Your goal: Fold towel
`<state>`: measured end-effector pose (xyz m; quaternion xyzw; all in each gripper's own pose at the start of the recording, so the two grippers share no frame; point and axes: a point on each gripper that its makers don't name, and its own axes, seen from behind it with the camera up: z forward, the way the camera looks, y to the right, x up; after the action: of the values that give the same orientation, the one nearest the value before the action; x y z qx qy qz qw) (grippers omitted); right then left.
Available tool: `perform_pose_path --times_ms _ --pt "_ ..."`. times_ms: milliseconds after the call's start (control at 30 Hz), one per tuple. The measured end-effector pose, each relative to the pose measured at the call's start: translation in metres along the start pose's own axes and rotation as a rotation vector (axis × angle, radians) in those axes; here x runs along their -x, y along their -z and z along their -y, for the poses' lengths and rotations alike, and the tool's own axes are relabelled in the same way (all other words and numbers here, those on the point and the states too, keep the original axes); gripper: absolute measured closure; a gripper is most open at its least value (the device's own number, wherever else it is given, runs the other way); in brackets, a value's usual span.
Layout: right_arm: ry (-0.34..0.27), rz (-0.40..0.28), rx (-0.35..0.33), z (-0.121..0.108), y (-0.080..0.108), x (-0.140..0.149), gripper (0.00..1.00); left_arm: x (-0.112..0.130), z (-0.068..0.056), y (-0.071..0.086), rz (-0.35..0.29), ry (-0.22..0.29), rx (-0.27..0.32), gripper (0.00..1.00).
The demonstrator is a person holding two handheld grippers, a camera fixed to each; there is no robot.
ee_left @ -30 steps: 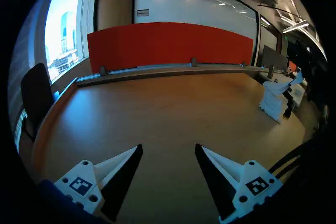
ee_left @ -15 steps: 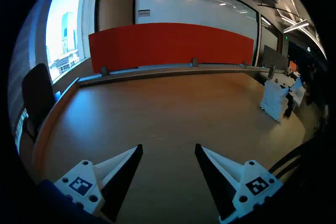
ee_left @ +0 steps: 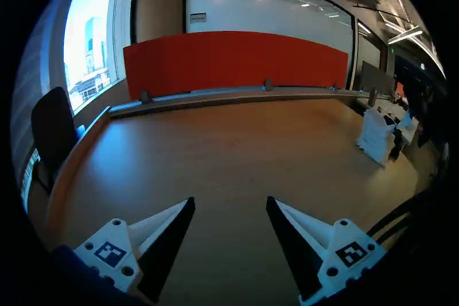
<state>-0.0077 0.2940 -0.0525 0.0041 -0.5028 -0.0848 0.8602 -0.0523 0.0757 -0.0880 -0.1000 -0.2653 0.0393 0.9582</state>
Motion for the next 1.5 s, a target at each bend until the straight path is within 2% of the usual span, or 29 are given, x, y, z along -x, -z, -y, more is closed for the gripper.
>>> perform_pose_path --times_ms 400,733,933,1233,1500 --pt "-0.014 0.042 0.038 -0.004 -0.014 0.015 0.95 0.003 0.000 0.002 0.004 0.001 -0.003 0.08" --pt "-0.022 0.021 0.046 -0.003 -0.012 0.013 0.90 0.003 0.001 0.003 0.002 0.005 -0.006 0.08" --pt "-0.019 0.001 0.056 -0.005 -0.006 0.010 0.75 0.003 0.002 0.004 0.000 0.003 -0.005 0.08" --pt "0.007 -0.010 0.080 -0.008 0.003 0.012 0.38 0.002 0.000 0.005 -0.007 0.005 0.001 0.08" --pt "0.025 -0.025 0.093 -0.005 0.012 0.013 0.34 0.001 0.000 0.006 -0.011 0.007 0.002 0.08"
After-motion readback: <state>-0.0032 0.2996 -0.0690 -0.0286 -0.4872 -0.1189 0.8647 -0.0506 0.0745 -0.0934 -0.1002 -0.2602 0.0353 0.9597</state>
